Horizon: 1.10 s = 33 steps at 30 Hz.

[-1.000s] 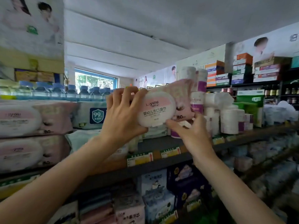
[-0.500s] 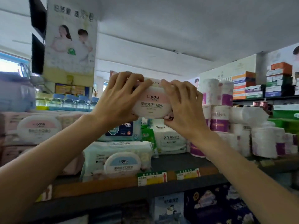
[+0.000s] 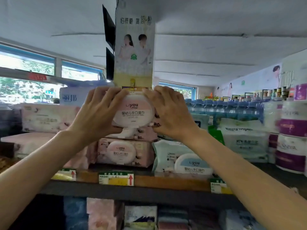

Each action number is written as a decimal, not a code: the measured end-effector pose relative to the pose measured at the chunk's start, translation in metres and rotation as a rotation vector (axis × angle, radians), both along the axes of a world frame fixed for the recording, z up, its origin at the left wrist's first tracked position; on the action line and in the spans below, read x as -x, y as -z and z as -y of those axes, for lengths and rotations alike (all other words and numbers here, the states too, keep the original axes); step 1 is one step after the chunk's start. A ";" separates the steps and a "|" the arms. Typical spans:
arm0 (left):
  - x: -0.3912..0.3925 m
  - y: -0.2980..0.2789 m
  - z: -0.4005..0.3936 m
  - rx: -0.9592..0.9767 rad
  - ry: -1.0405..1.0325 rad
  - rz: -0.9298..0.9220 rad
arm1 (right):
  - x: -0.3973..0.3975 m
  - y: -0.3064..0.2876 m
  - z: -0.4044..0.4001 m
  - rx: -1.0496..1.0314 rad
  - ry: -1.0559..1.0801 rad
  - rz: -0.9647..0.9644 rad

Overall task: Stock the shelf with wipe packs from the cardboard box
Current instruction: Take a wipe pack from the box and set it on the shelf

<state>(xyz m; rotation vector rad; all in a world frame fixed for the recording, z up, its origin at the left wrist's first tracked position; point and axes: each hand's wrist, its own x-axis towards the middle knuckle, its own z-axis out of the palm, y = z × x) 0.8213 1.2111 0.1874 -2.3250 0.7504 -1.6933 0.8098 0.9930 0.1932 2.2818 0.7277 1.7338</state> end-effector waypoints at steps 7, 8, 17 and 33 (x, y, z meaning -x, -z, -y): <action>-0.009 0.041 -0.041 -0.104 -0.089 -0.158 | -0.015 0.040 -0.036 0.078 -0.040 -0.132; -0.013 0.046 -0.044 -0.098 -0.106 -0.181 | -0.017 0.043 -0.040 0.086 -0.028 -0.152; -0.035 0.055 -0.060 -0.141 -0.118 -0.248 | -0.019 0.033 -0.058 0.236 0.032 -0.395; -0.048 0.038 -0.054 -0.192 -0.087 -0.970 | -0.011 0.058 -0.031 0.228 0.260 -0.614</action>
